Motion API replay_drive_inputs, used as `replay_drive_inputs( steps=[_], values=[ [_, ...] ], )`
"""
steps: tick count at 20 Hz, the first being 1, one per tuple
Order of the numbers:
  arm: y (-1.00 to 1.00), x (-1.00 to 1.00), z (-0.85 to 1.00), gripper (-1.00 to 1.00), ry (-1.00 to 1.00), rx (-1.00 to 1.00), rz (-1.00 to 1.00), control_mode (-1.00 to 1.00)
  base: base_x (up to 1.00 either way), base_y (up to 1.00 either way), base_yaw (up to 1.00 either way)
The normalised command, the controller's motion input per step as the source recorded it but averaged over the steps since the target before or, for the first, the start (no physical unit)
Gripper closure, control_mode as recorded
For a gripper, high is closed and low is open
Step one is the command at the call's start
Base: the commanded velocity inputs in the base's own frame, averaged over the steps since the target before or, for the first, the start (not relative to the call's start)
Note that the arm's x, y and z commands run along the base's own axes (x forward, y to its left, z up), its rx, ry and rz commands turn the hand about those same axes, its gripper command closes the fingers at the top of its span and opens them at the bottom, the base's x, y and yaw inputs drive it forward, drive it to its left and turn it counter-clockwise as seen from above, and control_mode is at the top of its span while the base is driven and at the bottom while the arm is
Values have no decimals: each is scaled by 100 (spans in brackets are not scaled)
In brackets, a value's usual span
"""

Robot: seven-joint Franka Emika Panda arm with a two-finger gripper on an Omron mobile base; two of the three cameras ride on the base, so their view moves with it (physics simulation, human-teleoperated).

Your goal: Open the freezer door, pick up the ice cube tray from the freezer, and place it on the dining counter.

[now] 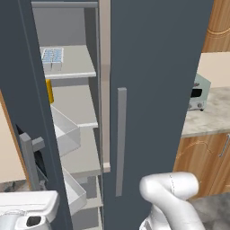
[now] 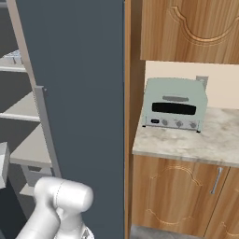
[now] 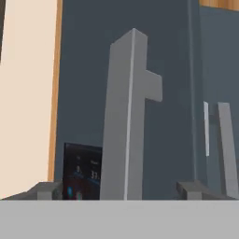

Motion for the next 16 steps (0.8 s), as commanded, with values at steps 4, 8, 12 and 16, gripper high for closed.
replay_drive_inputs(
  steps=[4,8,12,16],
  values=[
    [-33,-64,2,-100,-1,0,14,-100,0,0,0],
    [-99,-57,1,-100,-2,0,32,-100,0,0,0],
    [-100,-10,6,-100,0,0,40,-100,0,0,0],
    [-100,0,9,-100,0,2,43,-100,0,0,0]
  ],
)
